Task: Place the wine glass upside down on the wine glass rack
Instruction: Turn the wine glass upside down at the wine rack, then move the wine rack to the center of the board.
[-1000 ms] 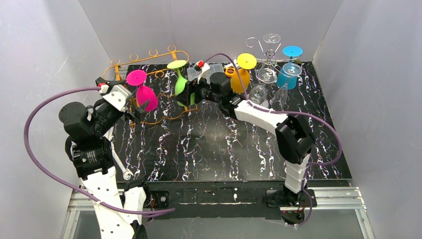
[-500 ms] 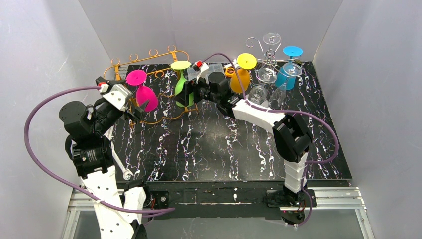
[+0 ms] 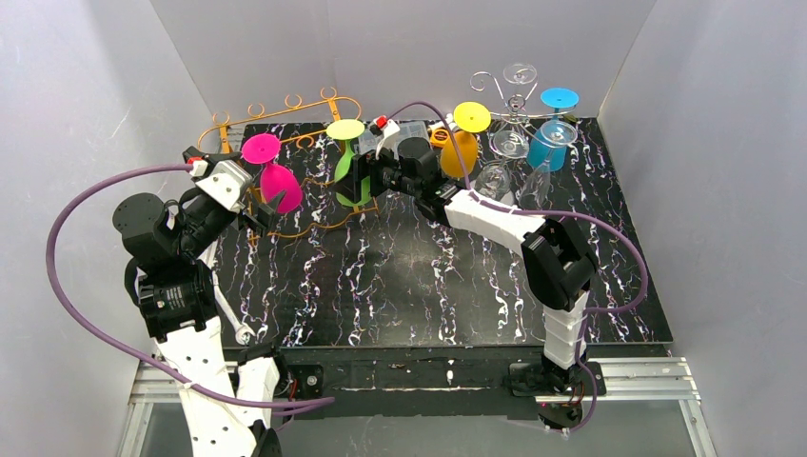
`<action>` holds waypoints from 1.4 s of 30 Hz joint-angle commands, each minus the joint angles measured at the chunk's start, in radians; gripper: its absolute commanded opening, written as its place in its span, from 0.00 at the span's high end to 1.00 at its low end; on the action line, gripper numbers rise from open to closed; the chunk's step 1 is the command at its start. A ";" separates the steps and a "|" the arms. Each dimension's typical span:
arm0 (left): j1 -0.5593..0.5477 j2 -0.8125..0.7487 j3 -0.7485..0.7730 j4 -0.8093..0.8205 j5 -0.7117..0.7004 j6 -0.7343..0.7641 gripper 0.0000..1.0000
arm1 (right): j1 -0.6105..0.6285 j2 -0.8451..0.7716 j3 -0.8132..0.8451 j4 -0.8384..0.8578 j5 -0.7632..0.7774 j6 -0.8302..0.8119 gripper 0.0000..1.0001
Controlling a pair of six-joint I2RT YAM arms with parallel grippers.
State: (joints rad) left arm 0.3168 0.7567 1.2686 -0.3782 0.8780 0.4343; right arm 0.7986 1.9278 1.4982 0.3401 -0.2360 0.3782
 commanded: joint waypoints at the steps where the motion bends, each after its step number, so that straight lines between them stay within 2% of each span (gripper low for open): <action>1: 0.002 -0.005 0.020 -0.010 0.009 -0.002 0.02 | -0.001 -0.017 0.040 0.019 0.012 -0.006 0.02; 8: 0.002 0.005 0.035 -0.034 -0.005 -0.031 0.02 | 0.002 -0.069 -0.008 0.014 0.033 -0.018 0.02; 16: 0.001 0.068 0.120 -0.127 -0.018 -0.110 0.02 | 0.012 -0.134 -0.044 0.007 0.041 -0.043 0.02; 32: 0.001 0.064 0.140 -0.125 -0.042 -0.109 0.01 | 0.020 -0.191 -0.099 -0.004 0.053 -0.045 0.00; 38: 0.002 0.119 0.212 -0.186 -0.106 -0.152 0.01 | 0.032 -0.284 -0.141 -0.042 0.059 -0.049 0.00; 42: 0.006 0.184 0.299 -0.274 -0.186 -0.165 0.01 | 0.051 -0.359 -0.150 -0.136 0.042 -0.056 0.00</action>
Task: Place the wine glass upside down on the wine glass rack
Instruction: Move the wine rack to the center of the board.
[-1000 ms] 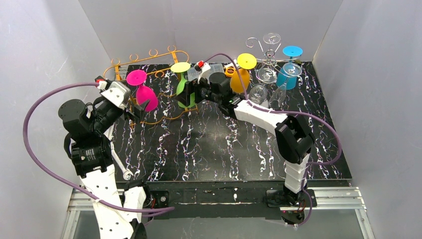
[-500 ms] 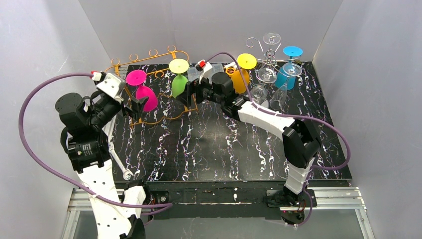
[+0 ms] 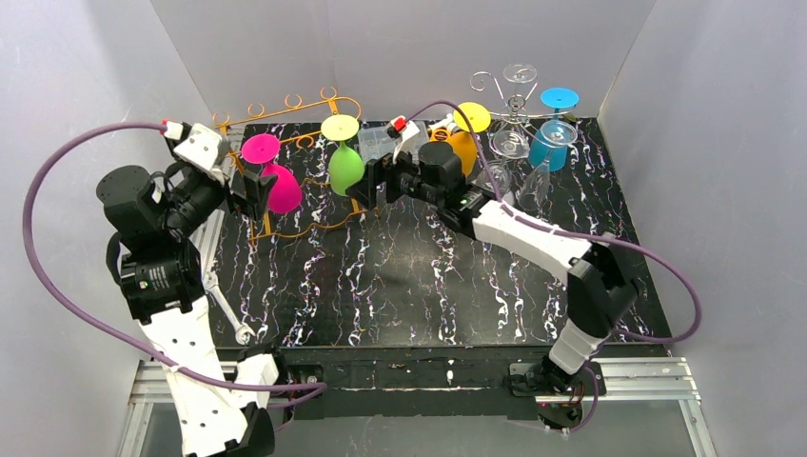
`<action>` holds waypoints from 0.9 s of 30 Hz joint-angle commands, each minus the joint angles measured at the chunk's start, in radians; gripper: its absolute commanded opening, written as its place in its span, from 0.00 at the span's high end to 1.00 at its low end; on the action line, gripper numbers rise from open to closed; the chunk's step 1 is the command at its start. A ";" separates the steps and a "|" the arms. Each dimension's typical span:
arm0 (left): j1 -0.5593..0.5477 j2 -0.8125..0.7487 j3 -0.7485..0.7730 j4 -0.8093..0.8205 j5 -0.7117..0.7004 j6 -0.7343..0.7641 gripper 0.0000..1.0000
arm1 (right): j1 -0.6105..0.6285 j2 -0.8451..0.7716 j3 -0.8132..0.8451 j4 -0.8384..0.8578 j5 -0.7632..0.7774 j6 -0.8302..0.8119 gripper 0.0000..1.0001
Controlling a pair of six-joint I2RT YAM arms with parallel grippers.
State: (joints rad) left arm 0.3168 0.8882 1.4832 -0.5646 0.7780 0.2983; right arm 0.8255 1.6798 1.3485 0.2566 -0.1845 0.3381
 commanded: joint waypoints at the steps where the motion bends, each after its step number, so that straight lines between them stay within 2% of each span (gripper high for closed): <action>1: 0.013 0.073 0.114 -0.106 -0.109 -0.039 0.01 | 0.034 -0.134 0.002 -0.084 -0.012 -0.023 0.00; 6: 0.146 0.188 0.261 -0.182 -0.116 -0.103 0.01 | 0.112 -0.199 0.037 -0.287 0.026 -0.086 0.00; 10: 0.353 0.282 0.385 -0.231 0.004 -0.157 0.01 | 0.178 -0.267 0.015 -0.402 0.103 -0.110 0.00; 13: 0.473 0.322 0.435 -0.289 0.082 -0.115 0.02 | 0.217 -0.326 -0.046 -0.459 0.155 -0.118 0.00; 14: 0.506 0.327 0.429 -0.307 0.096 -0.089 0.04 | 0.220 -0.349 -0.078 -0.463 0.165 -0.112 0.04; 19: 0.642 0.302 0.305 -0.380 0.137 0.059 0.09 | 0.221 -0.460 -0.268 -0.429 0.233 -0.058 0.09; 27: 0.663 0.144 -0.059 -0.436 0.060 0.330 0.18 | 0.221 -0.468 -0.390 -0.385 0.322 -0.024 0.12</action>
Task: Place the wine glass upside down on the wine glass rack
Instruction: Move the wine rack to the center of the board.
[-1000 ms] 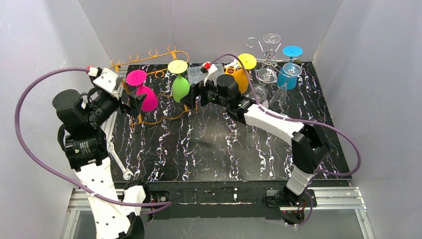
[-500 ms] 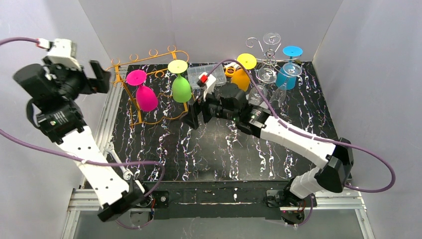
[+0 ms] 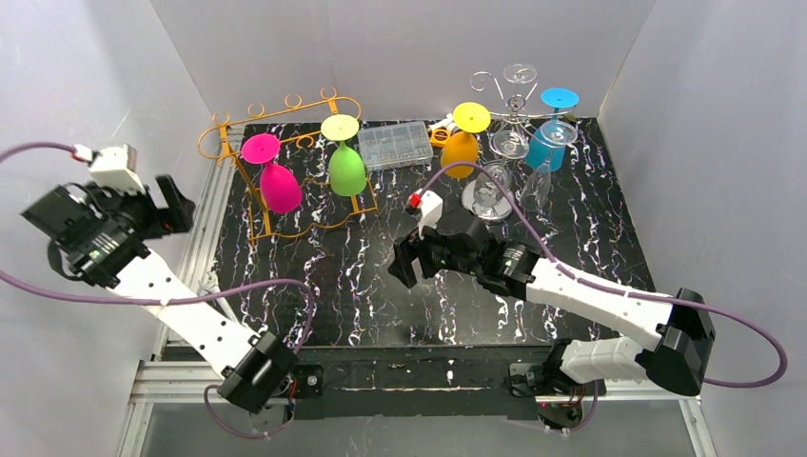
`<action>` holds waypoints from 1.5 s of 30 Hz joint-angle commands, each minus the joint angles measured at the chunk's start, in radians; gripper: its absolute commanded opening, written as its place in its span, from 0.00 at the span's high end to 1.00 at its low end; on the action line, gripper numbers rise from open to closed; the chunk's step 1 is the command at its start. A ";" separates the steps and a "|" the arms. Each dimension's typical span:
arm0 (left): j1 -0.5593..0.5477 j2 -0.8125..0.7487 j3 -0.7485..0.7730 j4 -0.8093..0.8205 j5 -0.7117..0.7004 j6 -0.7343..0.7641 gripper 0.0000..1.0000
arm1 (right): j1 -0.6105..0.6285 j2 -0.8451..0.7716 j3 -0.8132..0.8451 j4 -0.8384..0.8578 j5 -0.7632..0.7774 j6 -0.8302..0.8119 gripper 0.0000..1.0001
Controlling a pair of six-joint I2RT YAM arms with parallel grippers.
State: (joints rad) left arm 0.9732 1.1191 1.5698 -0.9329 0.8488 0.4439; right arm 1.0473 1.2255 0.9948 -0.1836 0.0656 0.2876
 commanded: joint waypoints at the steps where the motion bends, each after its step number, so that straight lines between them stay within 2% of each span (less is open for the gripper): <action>1: 0.007 -0.102 -0.197 -0.065 -0.015 0.214 0.18 | -0.001 -0.010 -0.047 0.066 0.076 0.031 0.12; 6: 0.006 -0.138 -0.391 -0.064 0.016 0.363 0.18 | -0.001 0.017 -0.083 0.111 0.088 0.058 0.08; 12: 0.004 -0.083 -0.541 -0.045 0.084 0.498 0.18 | 0.000 0.074 -0.091 0.169 0.144 0.063 0.04; 17: -0.071 -0.015 -0.640 0.014 0.037 0.550 0.20 | -0.002 0.146 -0.098 0.244 0.209 0.077 0.06; 23: -0.161 0.028 -0.735 0.258 -0.027 0.424 0.20 | -0.008 0.311 -0.082 0.378 0.275 0.053 0.10; 29: -0.219 0.119 -0.789 0.432 -0.076 0.345 0.22 | -0.057 0.523 0.035 0.448 0.302 0.004 0.14; 35: -0.227 0.178 -0.822 0.516 -0.078 0.356 0.23 | -0.093 0.659 0.086 0.609 0.346 -0.050 0.24; 39: -0.243 0.217 -0.823 0.550 -0.074 0.358 0.24 | -0.109 0.757 0.130 0.685 0.354 -0.079 0.25; 45: -0.285 0.255 -0.837 0.612 -0.087 0.347 0.27 | -0.128 0.859 0.219 0.703 0.320 -0.106 0.26</action>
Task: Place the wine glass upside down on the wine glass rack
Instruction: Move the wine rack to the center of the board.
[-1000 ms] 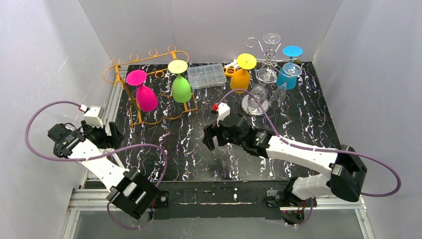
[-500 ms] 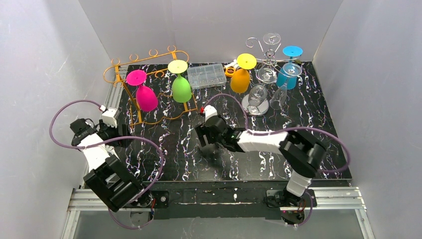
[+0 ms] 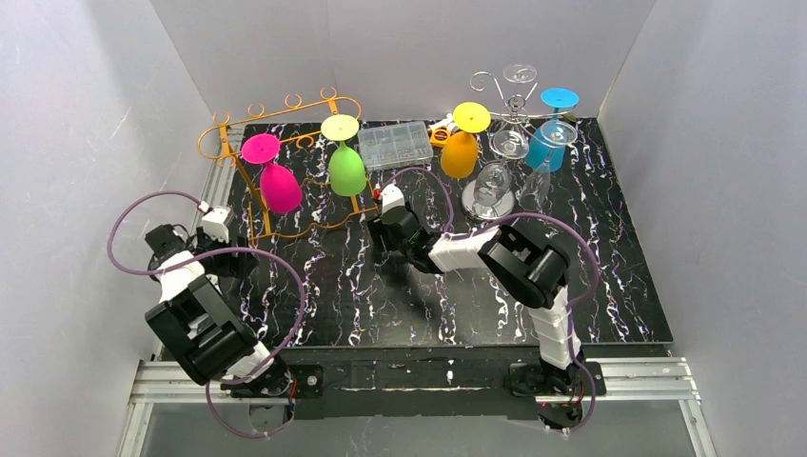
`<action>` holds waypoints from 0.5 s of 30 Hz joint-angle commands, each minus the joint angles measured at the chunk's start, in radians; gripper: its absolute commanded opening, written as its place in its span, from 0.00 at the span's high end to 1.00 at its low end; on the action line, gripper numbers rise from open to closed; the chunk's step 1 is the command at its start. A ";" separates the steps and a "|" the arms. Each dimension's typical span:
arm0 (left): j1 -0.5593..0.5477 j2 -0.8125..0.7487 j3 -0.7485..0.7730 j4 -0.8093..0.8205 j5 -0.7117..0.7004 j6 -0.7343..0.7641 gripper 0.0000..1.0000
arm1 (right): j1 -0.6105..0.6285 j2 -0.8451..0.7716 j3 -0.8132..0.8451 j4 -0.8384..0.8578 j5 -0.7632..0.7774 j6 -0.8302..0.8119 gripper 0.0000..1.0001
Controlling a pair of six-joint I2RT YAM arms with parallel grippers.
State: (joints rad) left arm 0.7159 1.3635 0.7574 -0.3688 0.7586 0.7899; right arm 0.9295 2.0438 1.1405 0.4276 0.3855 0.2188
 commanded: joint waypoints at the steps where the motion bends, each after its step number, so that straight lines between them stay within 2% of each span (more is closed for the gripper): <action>1: -0.035 0.019 -0.028 0.057 -0.003 0.003 0.28 | -0.012 0.053 0.086 0.092 -0.001 -0.041 0.26; 15: -0.155 0.096 -0.024 0.186 -0.106 -0.014 0.35 | -0.024 0.141 0.162 0.131 0.013 -0.073 0.44</action>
State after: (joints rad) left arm 0.5973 1.4424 0.7261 -0.2241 0.6867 0.7785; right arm 0.9100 2.1540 1.2502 0.5079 0.3843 0.1743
